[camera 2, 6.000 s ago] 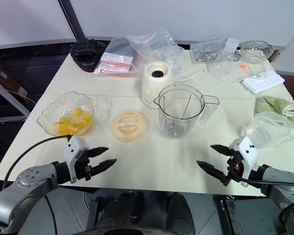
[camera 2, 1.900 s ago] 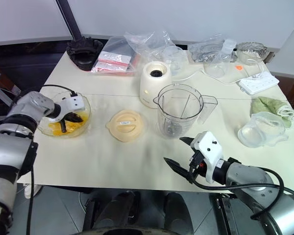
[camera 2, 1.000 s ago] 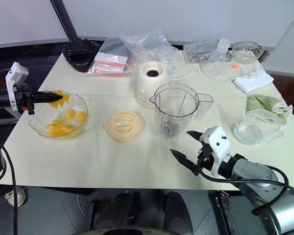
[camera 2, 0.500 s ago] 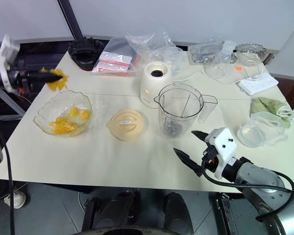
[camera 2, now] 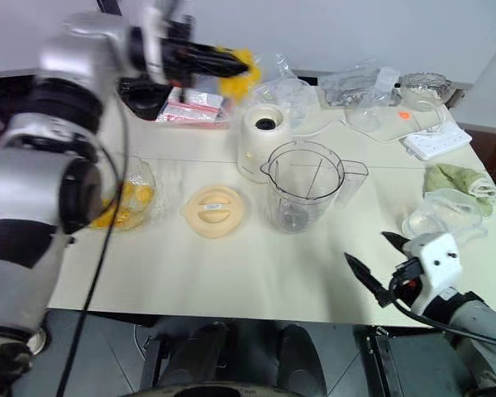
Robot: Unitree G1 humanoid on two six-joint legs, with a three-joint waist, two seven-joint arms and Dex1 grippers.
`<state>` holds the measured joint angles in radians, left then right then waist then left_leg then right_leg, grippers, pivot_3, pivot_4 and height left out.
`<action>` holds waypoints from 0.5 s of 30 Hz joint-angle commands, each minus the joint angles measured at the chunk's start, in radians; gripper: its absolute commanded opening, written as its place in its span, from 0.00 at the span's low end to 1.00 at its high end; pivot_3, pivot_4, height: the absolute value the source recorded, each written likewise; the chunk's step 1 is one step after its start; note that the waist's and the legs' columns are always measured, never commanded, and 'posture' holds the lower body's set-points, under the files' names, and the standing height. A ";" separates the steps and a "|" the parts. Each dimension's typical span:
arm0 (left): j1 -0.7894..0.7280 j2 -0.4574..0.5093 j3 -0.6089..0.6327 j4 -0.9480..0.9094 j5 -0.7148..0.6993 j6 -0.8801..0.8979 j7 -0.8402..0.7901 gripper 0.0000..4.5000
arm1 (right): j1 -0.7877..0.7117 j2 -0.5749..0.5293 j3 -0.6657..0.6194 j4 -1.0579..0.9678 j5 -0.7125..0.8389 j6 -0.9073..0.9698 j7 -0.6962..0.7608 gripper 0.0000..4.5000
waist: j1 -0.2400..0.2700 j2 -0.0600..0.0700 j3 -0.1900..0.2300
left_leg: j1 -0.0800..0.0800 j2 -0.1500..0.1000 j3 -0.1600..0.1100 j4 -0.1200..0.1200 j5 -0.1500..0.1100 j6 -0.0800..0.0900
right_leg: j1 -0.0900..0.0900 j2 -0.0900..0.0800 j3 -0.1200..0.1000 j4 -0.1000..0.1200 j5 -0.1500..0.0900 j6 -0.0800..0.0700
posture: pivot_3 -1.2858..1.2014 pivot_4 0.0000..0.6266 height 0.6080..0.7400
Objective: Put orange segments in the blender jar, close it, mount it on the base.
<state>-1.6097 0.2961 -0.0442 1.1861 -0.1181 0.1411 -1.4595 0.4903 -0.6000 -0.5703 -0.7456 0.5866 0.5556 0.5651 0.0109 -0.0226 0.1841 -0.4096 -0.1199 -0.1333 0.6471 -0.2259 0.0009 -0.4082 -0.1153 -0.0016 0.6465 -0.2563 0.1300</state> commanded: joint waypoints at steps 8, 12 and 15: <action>0.047 -0.202 -0.014 0.082 0.070 -0.116 0.131 0.01 | -0.050 0.022 -0.109 -0.128 0.149 0.032 -0.119 1.00 | -0.001 0.001 0.000 | 0.000 0.000 0.000 -0.001 0.000 0.000 | -0.001 0.000 0.000 0.000 0.000 0.000 | 0.52 0.24 1.00; 0.062 -0.238 -0.016 0.084 0.083 -0.118 0.099 0.01 | -0.038 0.015 -0.133 -0.138 0.164 0.039 -0.136 1.00 | 0.002 0.001 0.000 | 0.000 -0.001 0.000 -0.001 0.000 0.001 | 0.000 -0.001 0.000 0.000 -0.001 0.001 | 0.52 0.24 1.00; 0.079 -0.257 -0.037 0.082 0.113 -0.140 0.092 0.01 | -0.027 0.014 -0.138 -0.141 0.161 0.038 -0.141 1.00 | 0.002 0.001 0.000 | 0.000 -0.002 0.000 -0.001 -0.001 0.001 | -0.001 -0.002 0.000 0.000 -0.001 0.002 | 0.52 0.24 1.00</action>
<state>-1.5246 0.0487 -0.0668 1.2927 -0.0217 0.0291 -1.3574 0.4617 -0.5759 -0.6818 -0.8503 0.7370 0.6021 0.4292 0.0130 -0.0219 0.1844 -0.4099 -0.1218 -0.1330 0.6464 -0.2268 0.0025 -0.4087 -0.1170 -0.0014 0.6463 -0.2576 0.1321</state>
